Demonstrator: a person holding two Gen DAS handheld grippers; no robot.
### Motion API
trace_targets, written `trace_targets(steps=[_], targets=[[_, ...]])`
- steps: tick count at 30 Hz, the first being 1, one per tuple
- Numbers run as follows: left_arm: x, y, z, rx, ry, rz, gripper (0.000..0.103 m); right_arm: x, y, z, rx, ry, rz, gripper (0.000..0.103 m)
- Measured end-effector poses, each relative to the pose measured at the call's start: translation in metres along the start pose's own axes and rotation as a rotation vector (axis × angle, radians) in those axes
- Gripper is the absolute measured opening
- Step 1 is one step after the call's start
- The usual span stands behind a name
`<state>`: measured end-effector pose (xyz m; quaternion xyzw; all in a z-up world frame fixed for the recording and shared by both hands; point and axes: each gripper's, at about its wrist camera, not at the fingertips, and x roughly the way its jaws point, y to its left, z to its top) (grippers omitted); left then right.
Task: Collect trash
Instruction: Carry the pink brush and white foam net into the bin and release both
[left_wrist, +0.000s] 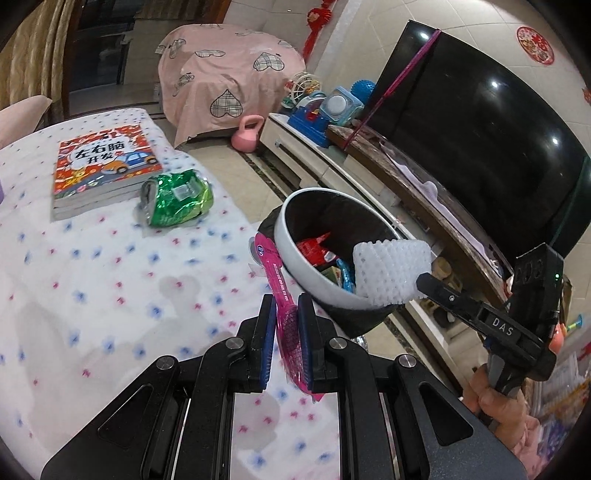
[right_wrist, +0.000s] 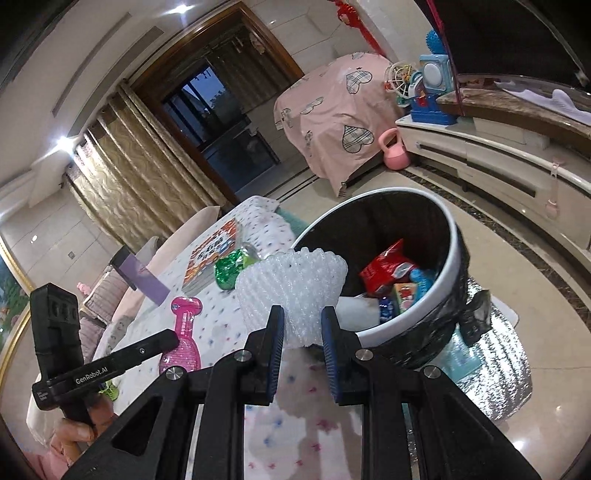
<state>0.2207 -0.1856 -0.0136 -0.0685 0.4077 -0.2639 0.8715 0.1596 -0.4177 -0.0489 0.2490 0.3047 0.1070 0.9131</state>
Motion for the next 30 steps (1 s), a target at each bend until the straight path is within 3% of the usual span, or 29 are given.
trace_targets(steps=[19,30], targets=[[0.026,-0.031,0.028,0.047,0.003,-0.022,0.011,-0.002,-0.012,0.017,-0.004,-0.01,-0.026,0.021],[0.042,-0.051,0.05,0.066,-0.017,-0.028,0.011,-0.001,-0.014,0.031,-0.061,-0.023,-0.093,0.021]])
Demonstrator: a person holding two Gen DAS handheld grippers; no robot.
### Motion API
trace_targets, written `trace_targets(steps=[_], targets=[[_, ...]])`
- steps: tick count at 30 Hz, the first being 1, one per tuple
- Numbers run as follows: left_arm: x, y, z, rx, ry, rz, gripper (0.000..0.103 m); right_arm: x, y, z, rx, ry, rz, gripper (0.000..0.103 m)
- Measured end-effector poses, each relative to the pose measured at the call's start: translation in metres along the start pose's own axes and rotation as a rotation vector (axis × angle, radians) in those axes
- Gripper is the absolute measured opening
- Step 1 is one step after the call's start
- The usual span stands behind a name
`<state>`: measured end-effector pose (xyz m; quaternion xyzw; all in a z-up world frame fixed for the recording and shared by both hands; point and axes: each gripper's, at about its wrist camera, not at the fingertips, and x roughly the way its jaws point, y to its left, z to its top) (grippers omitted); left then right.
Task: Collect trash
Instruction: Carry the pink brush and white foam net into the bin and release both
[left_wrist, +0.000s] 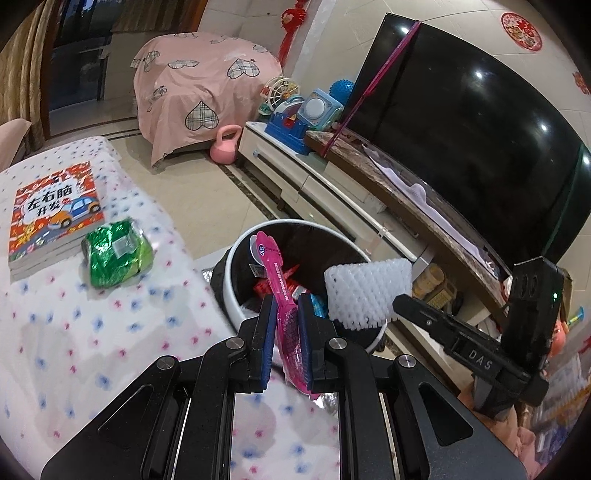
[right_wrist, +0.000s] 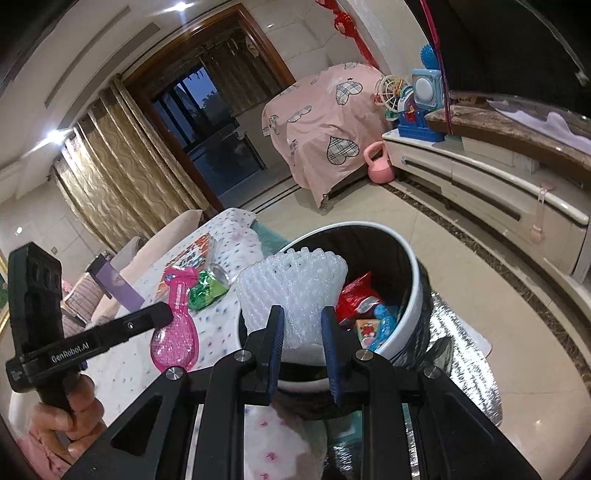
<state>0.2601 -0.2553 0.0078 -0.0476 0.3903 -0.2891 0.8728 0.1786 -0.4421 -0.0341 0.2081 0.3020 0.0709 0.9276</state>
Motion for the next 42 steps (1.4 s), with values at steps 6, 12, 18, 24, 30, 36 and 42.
trace_targets(steps=[6,12,18,24,30,36,42], targets=[[0.011,-0.012,0.008,0.014,-0.004,0.0,0.011,0.003,-0.002,0.004,-0.032,0.009,-0.042,0.021],[0.026,-0.018,0.015,0.011,0.004,-0.005,0.011,0.012,-0.006,0.007,-0.061,0.031,-0.083,0.021],[0.038,-0.02,0.019,0.024,0.009,0.011,0.011,0.02,-0.003,0.009,-0.101,0.054,-0.118,0.021],[0.055,-0.015,0.015,0.015,0.041,0.026,0.01,0.03,-0.001,0.013,-0.132,0.092,-0.154,0.021],[0.066,-0.014,0.011,0.018,0.066,0.025,0.01,0.041,-0.008,0.014,-0.127,0.132,-0.17,0.022],[0.069,-0.016,0.011,0.034,0.08,0.014,0.01,0.046,-0.008,0.016,-0.133,0.15,-0.178,0.025],[0.06,-0.014,0.008,0.04,0.067,0.028,0.028,0.042,-0.012,0.018,-0.113,0.137,-0.184,0.044]])
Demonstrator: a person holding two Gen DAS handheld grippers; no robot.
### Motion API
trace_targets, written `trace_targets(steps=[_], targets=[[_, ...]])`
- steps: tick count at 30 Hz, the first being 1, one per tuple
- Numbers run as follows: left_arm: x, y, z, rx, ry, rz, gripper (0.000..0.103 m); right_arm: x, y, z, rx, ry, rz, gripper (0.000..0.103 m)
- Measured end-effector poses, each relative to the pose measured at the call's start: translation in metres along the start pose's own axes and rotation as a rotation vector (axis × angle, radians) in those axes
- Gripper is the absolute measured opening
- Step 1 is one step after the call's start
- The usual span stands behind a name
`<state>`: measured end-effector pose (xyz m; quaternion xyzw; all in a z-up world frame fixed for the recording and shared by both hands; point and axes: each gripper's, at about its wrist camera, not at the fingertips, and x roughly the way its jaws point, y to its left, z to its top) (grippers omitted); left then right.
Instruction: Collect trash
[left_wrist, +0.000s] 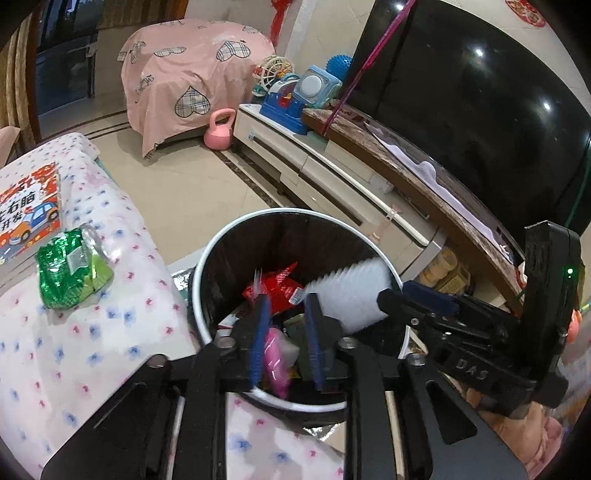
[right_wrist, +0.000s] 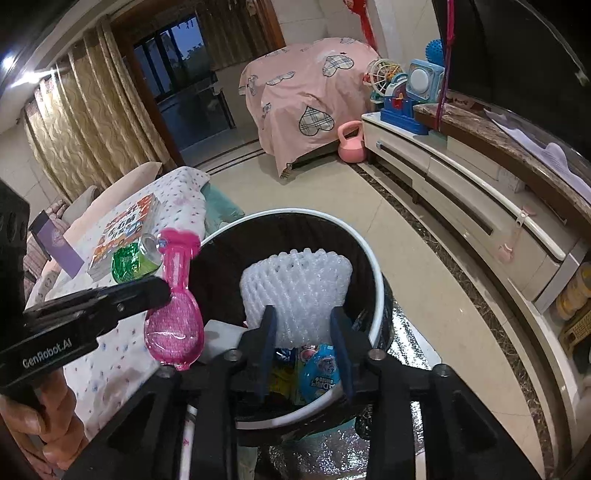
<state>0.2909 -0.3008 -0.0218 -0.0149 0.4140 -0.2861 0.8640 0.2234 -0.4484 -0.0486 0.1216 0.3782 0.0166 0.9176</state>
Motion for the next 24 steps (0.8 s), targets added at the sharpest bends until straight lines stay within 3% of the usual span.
trace_targets(steps=[2,5,8,10,11,16,24], targets=[[-0.005,0.003,-0.003,-0.01,-0.008,0.006,0.034,-0.003,-0.002,0.001,0.014,-0.014,0.006,0.054],[-0.014,0.008,-0.008,-0.022,-0.012,0.014,0.034,-0.01,-0.003,0.0,0.036,-0.029,0.018,0.056],[-0.026,0.015,-0.017,-0.042,-0.026,0.033,0.056,-0.023,-0.001,-0.004,0.055,-0.058,0.039,0.069],[-0.038,0.02,-0.029,-0.067,-0.042,0.051,0.066,-0.033,0.003,-0.008,0.059,-0.084,0.049,0.089],[-0.043,0.022,-0.033,-0.075,-0.047,0.053,0.071,-0.039,0.006,-0.011,0.062,-0.098,0.053,0.093],[-0.078,0.042,-0.069,-0.132,-0.079,0.059,0.074,-0.061,0.022,-0.031,0.087,-0.145,0.085,0.1],[-0.133,0.06,-0.119,-0.161,-0.148,0.106,0.075,-0.09,0.051,-0.072,0.137,-0.203,0.149,0.102]])
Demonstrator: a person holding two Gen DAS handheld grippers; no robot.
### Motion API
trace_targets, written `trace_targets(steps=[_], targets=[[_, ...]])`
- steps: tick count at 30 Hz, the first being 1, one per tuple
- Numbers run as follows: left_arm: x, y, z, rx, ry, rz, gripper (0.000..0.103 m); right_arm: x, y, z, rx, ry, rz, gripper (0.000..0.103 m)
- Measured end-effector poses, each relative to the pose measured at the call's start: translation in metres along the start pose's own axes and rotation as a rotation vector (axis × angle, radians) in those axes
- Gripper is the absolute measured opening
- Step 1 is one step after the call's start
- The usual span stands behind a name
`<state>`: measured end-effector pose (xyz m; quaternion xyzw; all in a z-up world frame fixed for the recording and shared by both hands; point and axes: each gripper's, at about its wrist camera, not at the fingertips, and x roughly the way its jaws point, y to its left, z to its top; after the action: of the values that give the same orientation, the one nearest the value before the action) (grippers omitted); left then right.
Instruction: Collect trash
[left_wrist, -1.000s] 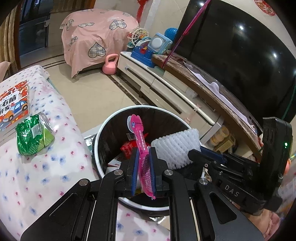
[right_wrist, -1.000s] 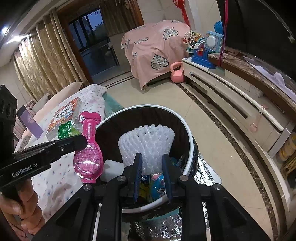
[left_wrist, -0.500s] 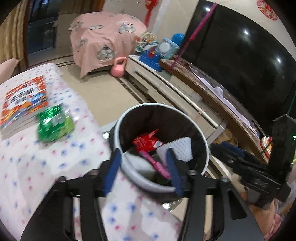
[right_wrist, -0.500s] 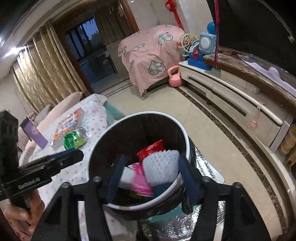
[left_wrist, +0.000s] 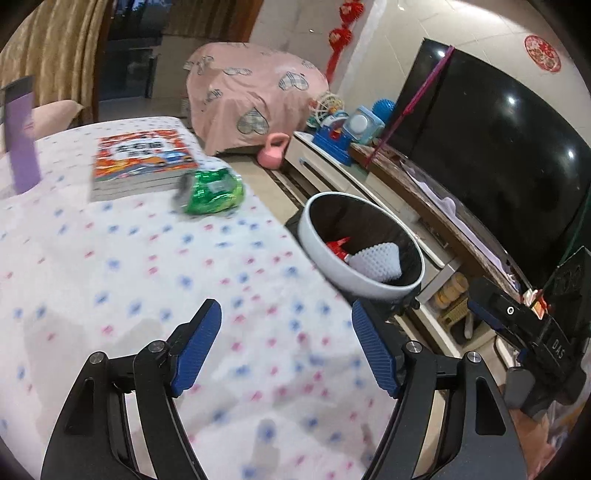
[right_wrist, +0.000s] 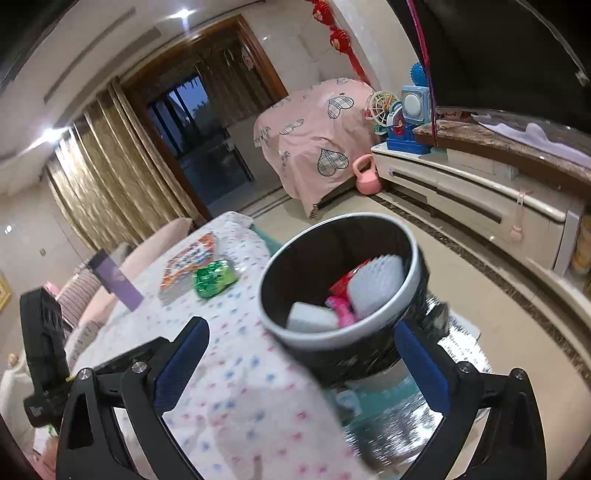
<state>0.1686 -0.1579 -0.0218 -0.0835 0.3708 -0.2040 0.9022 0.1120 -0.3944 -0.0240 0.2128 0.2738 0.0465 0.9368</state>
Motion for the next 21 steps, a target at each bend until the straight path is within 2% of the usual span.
trace_targets(steps=[5,9,11,13,14,18,21], targets=[[-0.04,0.017,-0.016,-0.016,-0.061,0.028,0.079,-0.013,0.026,-0.016,-0.024,-0.024,0.001,0.102],[-0.079,0.022,-0.023,-0.003,-0.146,0.049,0.082,-0.031,0.047,-0.023,-0.056,-0.06,0.008,0.102],[-0.094,0.02,-0.023,0.009,-0.188,0.057,0.089,-0.041,0.057,-0.025,-0.078,-0.085,0.002,0.103],[-0.114,0.018,-0.024,0.025,-0.253,0.094,0.101,-0.057,0.069,-0.025,-0.106,-0.13,-0.003,0.103],[-0.123,0.017,-0.026,0.026,-0.287,0.115,0.103,-0.064,0.075,-0.026,-0.12,-0.157,-0.013,0.103],[-0.142,0.017,-0.036,0.041,-0.352,0.178,0.103,-0.099,0.096,-0.036,-0.17,-0.3,-0.064,0.103],[-0.146,0.016,-0.046,0.064,-0.381,0.23,0.103,-0.108,0.102,-0.045,-0.188,-0.344,-0.094,0.103]])
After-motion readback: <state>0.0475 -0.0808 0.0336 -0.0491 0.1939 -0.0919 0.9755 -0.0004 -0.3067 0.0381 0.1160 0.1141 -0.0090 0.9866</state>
